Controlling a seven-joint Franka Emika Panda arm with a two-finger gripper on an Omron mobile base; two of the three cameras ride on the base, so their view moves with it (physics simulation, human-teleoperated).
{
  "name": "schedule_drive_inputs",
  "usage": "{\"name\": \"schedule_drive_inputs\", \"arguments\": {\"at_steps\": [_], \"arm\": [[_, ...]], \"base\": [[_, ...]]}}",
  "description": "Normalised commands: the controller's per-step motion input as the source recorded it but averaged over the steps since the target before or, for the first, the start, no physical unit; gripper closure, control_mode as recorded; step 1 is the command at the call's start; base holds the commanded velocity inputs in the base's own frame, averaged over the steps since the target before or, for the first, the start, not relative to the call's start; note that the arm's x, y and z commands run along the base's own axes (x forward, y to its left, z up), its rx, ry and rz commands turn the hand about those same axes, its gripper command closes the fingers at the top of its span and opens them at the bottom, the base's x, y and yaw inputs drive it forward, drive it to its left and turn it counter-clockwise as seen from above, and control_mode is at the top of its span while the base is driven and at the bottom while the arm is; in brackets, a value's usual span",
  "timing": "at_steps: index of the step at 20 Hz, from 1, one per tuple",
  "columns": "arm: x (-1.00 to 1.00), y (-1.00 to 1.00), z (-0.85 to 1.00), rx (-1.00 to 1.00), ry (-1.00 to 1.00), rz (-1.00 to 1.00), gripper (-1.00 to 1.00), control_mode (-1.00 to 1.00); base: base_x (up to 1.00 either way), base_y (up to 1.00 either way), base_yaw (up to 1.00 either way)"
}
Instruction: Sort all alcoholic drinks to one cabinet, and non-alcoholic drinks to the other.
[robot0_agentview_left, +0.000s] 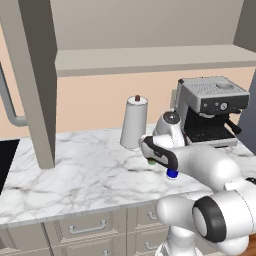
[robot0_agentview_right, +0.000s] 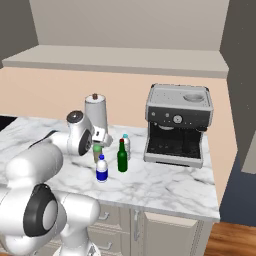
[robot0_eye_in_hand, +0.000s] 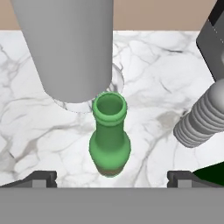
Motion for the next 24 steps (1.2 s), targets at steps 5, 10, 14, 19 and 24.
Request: {"name": "schedule_drive_inputs", "arguments": {"at_steps": [5,10,14,19,24], "arm": [[0.11,0.00,-0.10,0.00,-0.01,0.00,-1.00,-1.00],[0.10,0.00,-0.09,0.00,-0.02,0.00,-1.00,-1.00],[0.10,0.00,-0.05,0.00,-0.01,0.00,-1.00,-1.00],[0.12,0.02,-0.07,0.00,0.00,0.00,-1.00,-1.00],[0.13,0.02,-0.06,0.00,0.00,0.00,-1.00,-1.00]], "base": [[0.00,0.00,0.00],[0.00,0.00,0.00],[0.00,0.00,0.00],[0.00,0.00,0.00],[0.00,0.00,0.00]]}}
